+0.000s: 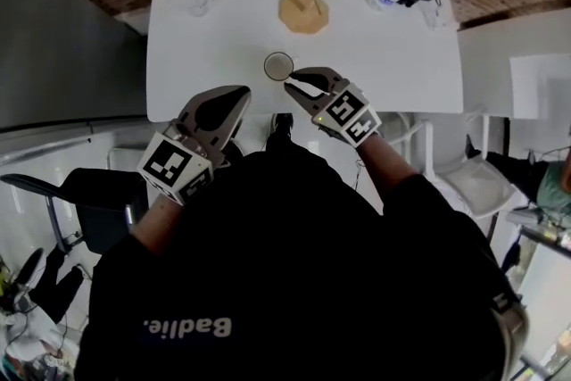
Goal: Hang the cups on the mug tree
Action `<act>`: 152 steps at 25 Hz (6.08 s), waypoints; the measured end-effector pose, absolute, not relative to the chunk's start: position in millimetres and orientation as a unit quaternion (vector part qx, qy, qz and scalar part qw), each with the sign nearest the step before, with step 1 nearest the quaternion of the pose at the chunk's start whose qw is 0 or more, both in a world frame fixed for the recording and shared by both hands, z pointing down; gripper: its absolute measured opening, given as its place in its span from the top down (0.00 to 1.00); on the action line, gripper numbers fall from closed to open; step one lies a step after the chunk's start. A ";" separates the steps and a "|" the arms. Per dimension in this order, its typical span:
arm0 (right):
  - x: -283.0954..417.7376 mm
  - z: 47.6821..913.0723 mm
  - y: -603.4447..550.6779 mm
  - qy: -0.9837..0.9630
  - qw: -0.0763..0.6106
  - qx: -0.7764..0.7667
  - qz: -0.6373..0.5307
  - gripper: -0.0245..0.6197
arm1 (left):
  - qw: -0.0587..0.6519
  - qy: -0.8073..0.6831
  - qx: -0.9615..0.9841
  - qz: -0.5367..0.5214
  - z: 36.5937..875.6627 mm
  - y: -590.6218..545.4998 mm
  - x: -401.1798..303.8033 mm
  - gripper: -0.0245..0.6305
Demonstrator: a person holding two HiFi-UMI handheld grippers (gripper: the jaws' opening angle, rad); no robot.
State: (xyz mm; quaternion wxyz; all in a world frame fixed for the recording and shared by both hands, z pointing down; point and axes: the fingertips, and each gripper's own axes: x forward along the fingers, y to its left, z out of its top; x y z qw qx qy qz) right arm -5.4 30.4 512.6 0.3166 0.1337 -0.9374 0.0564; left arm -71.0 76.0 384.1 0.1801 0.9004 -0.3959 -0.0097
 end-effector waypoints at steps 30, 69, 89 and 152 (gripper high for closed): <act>-24.0 668.3 21.3 -0.751 0.624 -0.117 -0.183 0.83 | 0.200 -0.508 0.837 -0.027 405.9 81.3 -124.0 0.96; -41.2 428.1 -58.0 -0.963 0.263 -0.063 -0.006 0.87 | 0.059 -0.463 0.855 0.227 458.2 -68.4 -81.7 0.49; -83.5 396.5 -69.4 -0.985 0.118 -0.037 0.119 0.87 | -0.032 -0.282 0.934 0.215 453.1 -106.7 -90.9 0.49; 10.1 491.9 -211.4 -0.845 -0.156 0.175 0.481 0.67 | 0.043 -0.237 0.916 0.322 506.1 -203.2 -40.8 0.51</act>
